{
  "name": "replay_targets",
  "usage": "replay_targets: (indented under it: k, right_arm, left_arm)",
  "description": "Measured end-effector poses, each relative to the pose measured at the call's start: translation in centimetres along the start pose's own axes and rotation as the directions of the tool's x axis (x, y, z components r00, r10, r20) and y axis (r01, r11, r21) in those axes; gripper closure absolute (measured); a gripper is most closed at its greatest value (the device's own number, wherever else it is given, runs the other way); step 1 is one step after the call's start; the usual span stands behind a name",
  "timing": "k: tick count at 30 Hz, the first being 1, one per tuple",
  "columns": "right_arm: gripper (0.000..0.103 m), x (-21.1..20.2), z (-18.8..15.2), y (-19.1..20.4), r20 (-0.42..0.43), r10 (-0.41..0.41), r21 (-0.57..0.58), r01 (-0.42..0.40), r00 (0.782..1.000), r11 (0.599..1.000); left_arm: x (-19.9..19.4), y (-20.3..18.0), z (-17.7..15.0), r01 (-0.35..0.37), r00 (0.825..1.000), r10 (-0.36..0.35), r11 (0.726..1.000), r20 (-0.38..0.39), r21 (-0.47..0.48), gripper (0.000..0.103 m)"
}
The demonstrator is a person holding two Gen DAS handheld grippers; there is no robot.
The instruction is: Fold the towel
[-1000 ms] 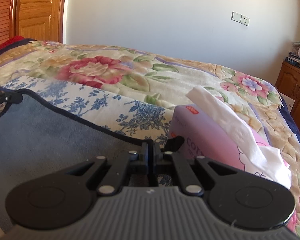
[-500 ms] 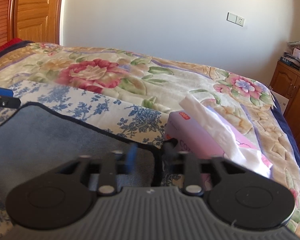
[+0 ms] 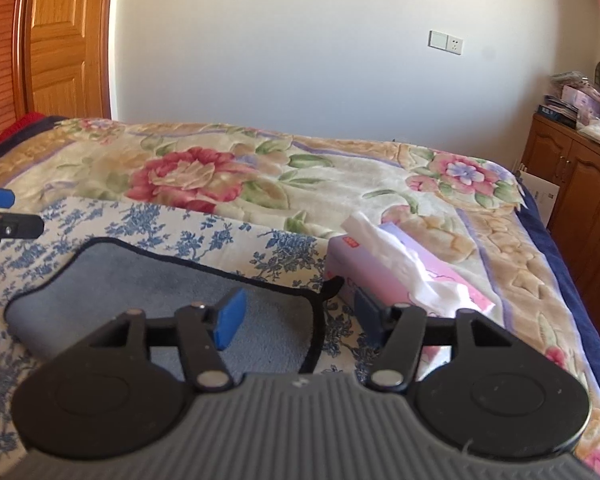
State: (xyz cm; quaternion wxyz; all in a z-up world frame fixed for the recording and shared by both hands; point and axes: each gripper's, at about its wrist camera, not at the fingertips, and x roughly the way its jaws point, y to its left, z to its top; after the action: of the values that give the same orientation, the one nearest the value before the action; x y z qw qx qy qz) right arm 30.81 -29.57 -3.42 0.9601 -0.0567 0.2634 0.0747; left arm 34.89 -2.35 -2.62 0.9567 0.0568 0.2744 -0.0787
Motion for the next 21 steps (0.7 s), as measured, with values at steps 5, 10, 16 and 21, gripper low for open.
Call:
replay_targets:
  k: [5,10,16,21]
  right_arm:
    - [0.014,-1.8,0.5,0.1,0.022,-0.012,0.008,0.012,1.000,1.000]
    - [0.000,-3.3,0.8,0.2,0.032,-0.013,0.015,0.013,0.999,1.000]
    - [0.000,-4.9,1.1,0.1,0.047,-0.020,0.023,0.019,0.999,1.000]
    - [0.000,-6.3,1.4,0.3,0.059,-0.020,0.019,0.019,0.998,1.000]
  left_arm:
    - [-1.9,-0.3,0.3,-0.003,1.000,0.003,1.000,0.012,-0.005,0.015]
    - [-3.6,-0.5,0.8,0.011,1.000,-0.011,1.000,0.027,-0.011,0.011]
    - [-5.4,-0.8,1.3,0.008,0.999,-0.007,1.000,0.050,-0.023,0.005]
    - [-6.9,-1.1,1.7,0.007,0.998,-0.006,1.000,0.061,-0.015,0.003]
